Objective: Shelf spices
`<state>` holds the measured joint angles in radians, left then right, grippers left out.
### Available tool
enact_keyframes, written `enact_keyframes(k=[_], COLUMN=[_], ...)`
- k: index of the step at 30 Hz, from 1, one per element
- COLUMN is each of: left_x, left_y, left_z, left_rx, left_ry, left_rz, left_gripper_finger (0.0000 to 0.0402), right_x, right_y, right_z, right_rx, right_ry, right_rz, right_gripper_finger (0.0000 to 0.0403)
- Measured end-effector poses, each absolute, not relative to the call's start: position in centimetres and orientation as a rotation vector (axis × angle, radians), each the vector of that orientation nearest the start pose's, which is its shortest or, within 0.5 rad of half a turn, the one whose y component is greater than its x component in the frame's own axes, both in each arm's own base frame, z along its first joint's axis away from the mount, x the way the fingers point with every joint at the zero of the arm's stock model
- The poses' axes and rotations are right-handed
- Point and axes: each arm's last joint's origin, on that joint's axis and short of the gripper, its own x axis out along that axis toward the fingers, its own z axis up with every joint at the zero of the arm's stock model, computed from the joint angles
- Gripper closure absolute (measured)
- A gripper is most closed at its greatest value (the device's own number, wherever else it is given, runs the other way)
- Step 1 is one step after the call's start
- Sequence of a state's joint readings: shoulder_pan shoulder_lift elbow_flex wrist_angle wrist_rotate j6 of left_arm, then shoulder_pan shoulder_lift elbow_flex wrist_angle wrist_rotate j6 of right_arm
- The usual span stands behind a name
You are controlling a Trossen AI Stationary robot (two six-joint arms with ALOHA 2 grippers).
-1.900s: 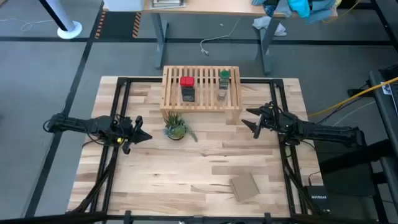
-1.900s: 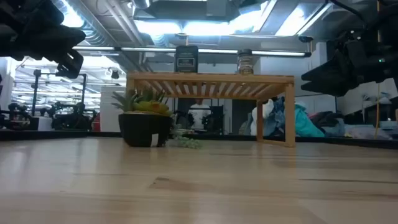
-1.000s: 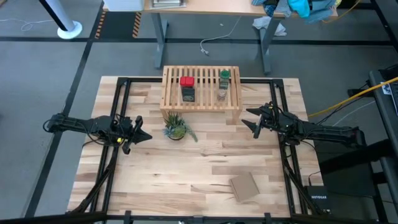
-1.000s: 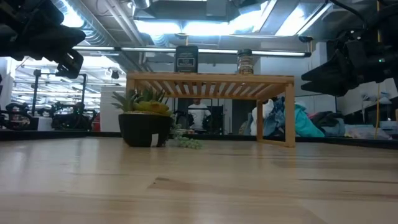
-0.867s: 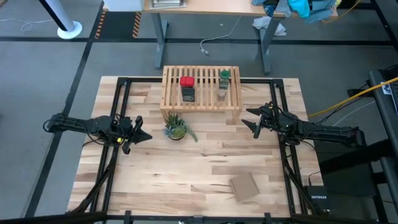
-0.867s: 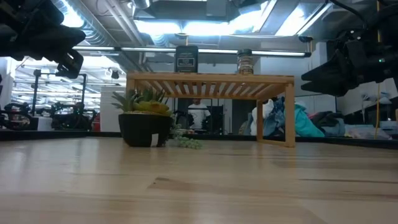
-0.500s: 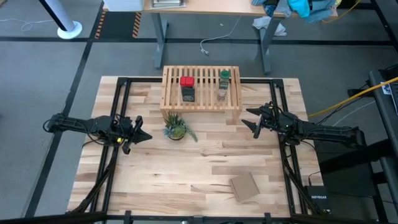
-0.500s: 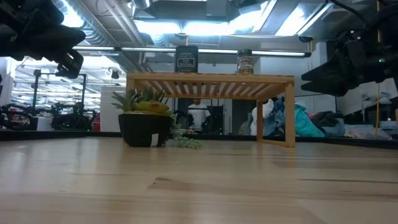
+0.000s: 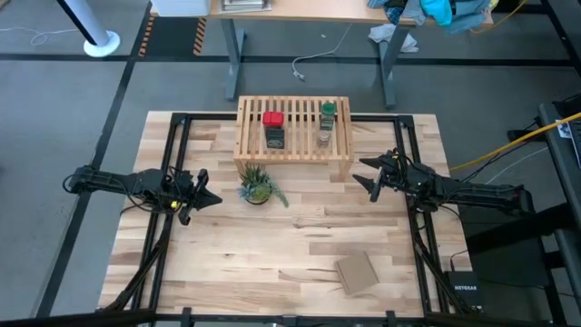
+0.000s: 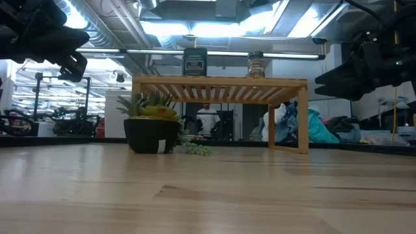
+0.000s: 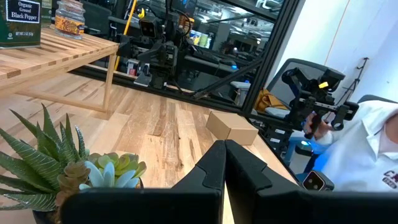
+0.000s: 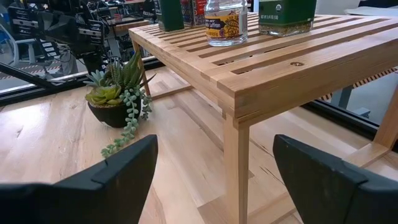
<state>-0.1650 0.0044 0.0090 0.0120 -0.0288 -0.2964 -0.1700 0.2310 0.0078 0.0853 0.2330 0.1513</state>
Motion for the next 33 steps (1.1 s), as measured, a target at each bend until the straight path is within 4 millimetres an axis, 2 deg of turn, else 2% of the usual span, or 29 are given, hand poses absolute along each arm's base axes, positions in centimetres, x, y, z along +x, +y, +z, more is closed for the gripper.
enact_keyframes(k=[7,15,23,27,33], left_x=[9.6,9.6,9.6,9.6,9.6], left_y=[-1.5,-1.5,-1.5,-1.5,-1.5], left_z=[16.7,16.7,16.7,16.7,16.8], left_rx=[-0.297,-0.298,-0.297,-0.298,-0.284], left_ry=[0.004,0.004,0.004,0.004,-0.001], left_rz=[-0.138,-0.138,-0.138,-0.138,-0.132], left_gripper_finger=[0.0402,0.0402,0.0402,0.0402,0.0402], right_x=[10.8,10.6,10.7,10.8,11.0], right_y=[-2.5,-2.9,-2.7,-2.5,-1.6], right_z=[15.8,15.8,15.8,15.7,15.7], right_rx=[0.146,0.137,0.148,0.23,0.272], right_ry=[0.074,0.07,0.075,0.069,0.102], right_rz=[-0.406,-0.533,-0.491,-0.389,-0.094], right_gripper_finger=[0.0077,0.0077,0.0077,0.0077,0.0077])
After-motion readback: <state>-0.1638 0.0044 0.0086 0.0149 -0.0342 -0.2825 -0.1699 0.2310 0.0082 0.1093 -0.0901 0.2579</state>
